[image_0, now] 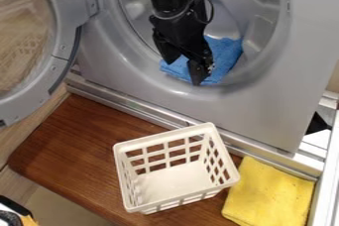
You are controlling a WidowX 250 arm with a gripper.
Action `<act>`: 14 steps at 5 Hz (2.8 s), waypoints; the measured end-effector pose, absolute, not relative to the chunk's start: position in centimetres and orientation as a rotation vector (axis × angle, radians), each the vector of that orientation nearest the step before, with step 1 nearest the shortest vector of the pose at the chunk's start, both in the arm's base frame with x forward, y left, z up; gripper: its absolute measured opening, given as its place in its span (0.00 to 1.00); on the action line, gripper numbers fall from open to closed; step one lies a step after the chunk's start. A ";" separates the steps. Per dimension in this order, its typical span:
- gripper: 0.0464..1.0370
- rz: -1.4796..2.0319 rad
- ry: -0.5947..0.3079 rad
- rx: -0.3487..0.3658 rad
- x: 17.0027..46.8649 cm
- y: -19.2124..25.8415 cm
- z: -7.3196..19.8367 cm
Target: Put the blue cloth in the white basket
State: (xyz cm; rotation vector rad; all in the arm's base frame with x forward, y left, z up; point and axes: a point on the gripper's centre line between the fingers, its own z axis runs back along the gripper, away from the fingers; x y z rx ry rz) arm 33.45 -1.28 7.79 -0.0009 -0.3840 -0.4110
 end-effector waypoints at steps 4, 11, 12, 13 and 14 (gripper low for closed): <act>0.71 -0.421 -0.327 0.012 38.0 -0.8 3.7; 0.02 -0.454 -0.434 -0.058 33.2 -1.2 8.1; 0.02 -0.503 -0.446 -0.074 30.2 -1.8 8.4; 0.02 -0.588 -0.422 -0.088 27.5 -4.3 7.2; 0.02 -0.615 -0.375 -0.084 25.1 -5.5 5.0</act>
